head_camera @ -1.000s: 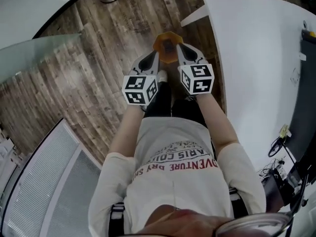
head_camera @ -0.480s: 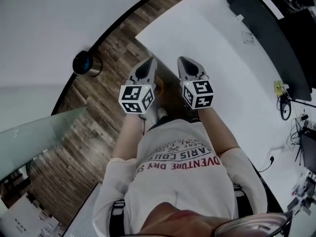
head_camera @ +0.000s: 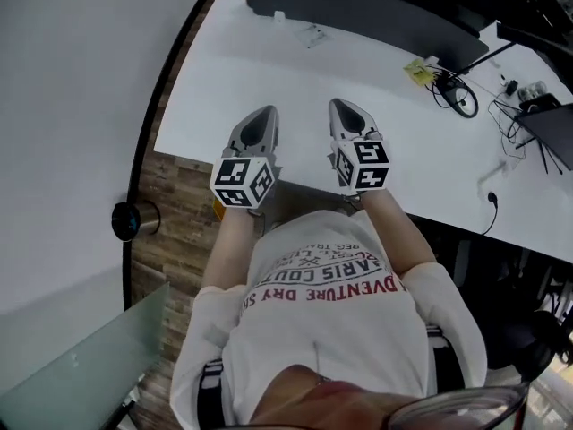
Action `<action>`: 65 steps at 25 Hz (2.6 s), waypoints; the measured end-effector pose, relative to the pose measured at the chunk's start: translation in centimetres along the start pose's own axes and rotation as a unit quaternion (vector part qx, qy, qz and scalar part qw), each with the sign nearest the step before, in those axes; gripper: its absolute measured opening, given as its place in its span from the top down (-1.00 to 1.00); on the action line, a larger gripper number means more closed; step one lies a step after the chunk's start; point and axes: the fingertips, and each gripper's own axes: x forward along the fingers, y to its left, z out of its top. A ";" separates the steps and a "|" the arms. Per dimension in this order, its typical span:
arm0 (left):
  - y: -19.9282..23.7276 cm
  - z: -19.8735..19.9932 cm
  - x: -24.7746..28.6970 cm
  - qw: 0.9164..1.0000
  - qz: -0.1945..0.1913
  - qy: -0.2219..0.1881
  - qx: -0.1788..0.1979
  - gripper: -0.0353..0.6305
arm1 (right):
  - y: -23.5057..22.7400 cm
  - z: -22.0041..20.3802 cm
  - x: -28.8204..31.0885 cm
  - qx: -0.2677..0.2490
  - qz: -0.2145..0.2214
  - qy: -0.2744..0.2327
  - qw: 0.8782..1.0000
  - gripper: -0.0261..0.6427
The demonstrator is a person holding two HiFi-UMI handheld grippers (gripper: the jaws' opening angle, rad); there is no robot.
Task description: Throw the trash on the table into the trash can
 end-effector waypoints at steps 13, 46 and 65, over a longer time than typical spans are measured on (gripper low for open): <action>-20.3 -3.2 11.3 0.991 -0.126 0.019 0.033 0.82 | -19.4 -2.0 -12.9 0.025 -0.121 -0.020 0.992 0.84; -19.5 -8.3 21.8 0.983 -0.139 0.115 0.015 0.82 | -28.9 -8.4 -5.4 0.075 -0.124 0.119 0.982 0.57; -13.9 -14.6 37.0 0.971 -0.174 0.164 0.006 0.82 | -44.5 -16.9 10.2 0.050 -0.189 0.283 0.939 0.09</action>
